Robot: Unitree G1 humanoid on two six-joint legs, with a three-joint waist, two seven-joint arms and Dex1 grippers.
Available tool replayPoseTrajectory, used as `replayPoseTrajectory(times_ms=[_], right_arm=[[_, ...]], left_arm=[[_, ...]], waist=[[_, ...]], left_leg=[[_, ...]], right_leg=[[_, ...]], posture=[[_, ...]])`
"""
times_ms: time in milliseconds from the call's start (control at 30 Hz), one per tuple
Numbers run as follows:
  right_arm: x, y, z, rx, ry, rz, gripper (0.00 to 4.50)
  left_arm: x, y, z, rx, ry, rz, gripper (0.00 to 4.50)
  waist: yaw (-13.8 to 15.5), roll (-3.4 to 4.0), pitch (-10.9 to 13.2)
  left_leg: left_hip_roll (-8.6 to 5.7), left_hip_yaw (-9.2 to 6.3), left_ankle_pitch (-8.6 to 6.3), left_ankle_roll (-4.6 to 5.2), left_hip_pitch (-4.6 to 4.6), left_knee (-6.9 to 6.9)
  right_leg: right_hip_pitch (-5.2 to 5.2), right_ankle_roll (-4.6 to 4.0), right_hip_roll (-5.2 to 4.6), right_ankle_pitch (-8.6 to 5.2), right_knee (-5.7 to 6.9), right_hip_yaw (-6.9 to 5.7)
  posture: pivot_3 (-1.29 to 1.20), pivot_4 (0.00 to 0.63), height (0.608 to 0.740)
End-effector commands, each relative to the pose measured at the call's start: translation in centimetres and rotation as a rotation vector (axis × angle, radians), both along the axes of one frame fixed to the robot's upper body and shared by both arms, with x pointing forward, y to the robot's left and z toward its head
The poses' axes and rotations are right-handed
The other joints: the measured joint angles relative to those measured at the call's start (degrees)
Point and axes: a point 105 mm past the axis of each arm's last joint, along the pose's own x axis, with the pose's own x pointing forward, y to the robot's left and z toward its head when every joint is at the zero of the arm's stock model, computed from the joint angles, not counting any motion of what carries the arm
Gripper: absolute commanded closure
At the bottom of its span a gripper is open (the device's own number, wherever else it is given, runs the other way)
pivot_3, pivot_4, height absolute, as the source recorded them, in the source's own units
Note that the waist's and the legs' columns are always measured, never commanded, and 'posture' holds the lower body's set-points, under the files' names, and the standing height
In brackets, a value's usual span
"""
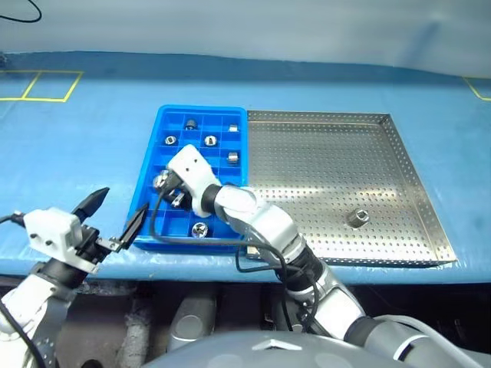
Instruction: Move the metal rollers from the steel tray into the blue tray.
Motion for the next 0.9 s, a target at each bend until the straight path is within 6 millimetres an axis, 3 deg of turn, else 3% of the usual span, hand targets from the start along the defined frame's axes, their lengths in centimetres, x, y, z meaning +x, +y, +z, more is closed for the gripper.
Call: replayPoseTrajectory(times_ms=[33, 333, 567, 767, 900], right_arm=[[-1.4, 1.2, 0.6, 0.020, -0.013, 0.098, 2.83], [-2.3, 2.0, -1.6, -0.026, 0.051, 0.151, 2.83], [-0.7, 0.7, -4.1, -0.100, 0.076, 0.070, 2.83], [0.9, -0.9, -3.4, -0.067, 0.060, -0.036, 0.91], [3.1, -4.1, -1.3, 0.008, 0.034, -0.212, 0.91]], left_arm=[[-1.4, -1.0, 0.4, 0.045, -0.025, -0.042, 0.00], [-2.2, -1.5, -0.9, 0.024, 0.022, -0.044, 0.00], [-1.5, -1.9, -0.8, 0.025, 0.016, -0.073, 0.00], [-0.5, -2.6, -0.7, 0.027, 0.011, -0.138, 0.00], [1.2, -3.7, -0.3, 0.033, -0.010, -0.218, 0.00]], waist=[[0.52, -0.04, -0.01], [2.36, -0.04, 0.01], [2.66, -0.04, 0.00], [2.44, -0.04, 0.00], [2.20, -0.02, 0.02]], left_leg=[[0.00, 0.00, -0.01, -0.01, -0.01, -0.01], [0.02, -0.07, -0.04, -0.05, -0.04, -0.02], [0.02, -0.07, -0.05, -0.06, -0.04, -0.05], [0.01, -0.05, -0.04, -0.07, -0.04, -0.05], [0.01, -0.09, -0.03, -0.09, -0.05, 0.00]], right_leg=[[0.00, 0.00, -0.01, -0.01, -0.01, -0.01], [-0.02, -0.03, -0.01, -0.05, -0.04, -0.10], [-0.03, -0.05, 0.01, -0.07, -0.04, -0.12], [-0.03, -0.05, 0.03, -0.07, -0.04, -0.12], [0.00, -0.05, 0.03, -0.07, -0.01, -0.15]], posture=[[0.39, 0.150, 0.740], [0.40, 0.150, 0.740], [0.37, 0.150, 0.740], [0.30, 0.150, 0.740], [0.22, 0.150, 0.740]])
